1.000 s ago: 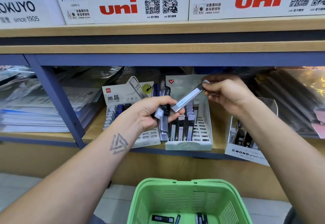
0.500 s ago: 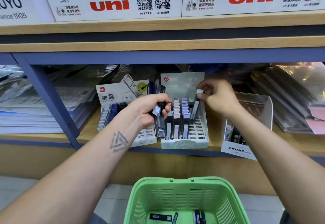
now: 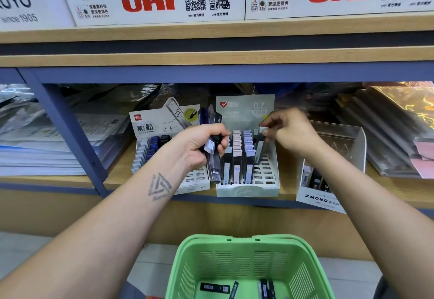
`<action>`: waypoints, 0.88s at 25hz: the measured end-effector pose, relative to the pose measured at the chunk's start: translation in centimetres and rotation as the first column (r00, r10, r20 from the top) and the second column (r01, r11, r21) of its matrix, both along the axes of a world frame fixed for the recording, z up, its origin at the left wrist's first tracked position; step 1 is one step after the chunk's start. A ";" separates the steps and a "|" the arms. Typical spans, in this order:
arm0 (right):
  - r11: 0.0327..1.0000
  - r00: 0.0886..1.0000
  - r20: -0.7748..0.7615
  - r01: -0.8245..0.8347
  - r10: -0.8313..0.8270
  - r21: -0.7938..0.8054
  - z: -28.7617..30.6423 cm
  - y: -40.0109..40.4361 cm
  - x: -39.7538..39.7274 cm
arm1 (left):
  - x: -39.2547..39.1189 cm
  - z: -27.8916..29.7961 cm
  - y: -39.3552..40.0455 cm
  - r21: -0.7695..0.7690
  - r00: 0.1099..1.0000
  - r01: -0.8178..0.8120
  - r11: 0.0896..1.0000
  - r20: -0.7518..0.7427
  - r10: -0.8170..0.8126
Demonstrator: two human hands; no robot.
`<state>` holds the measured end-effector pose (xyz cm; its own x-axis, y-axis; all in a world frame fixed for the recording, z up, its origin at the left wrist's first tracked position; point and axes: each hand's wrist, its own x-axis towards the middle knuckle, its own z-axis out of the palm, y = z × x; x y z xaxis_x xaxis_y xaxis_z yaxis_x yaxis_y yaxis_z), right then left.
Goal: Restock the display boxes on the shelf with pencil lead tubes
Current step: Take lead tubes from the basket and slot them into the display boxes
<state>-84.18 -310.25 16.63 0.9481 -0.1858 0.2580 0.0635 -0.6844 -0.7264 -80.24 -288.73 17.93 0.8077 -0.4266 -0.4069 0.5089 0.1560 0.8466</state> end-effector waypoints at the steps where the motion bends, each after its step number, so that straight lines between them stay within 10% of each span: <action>1: 0.998 1.000 -0.008 0.001 -0.002 -0.064 -0.3 0.3 0.0 | 0.0 0.0 0.0 0.001 1.000 0.001 1.000 0.000 -0.001; 12: 0.901 0.984 0.173 0.101 -0.029 -0.423 -1.7 1.5 0.2 | 0.1 -0.2 0.0 -0.057 1.000 -0.018 0.998 -0.010 0.018; 18: 0.955 0.976 0.088 -0.215 0.200 0.206 2.1 5.1 -1.7 | 0.7 0.0 0.4 -0.229 0.987 -0.162 0.960 -0.056 0.153; 22: 0.925 0.920 -0.129 -0.353 0.371 0.143 2.5 6.9 -2.5 | 0.6 0.1 0.7 -0.245 0.987 -0.160 0.956 -0.062 0.150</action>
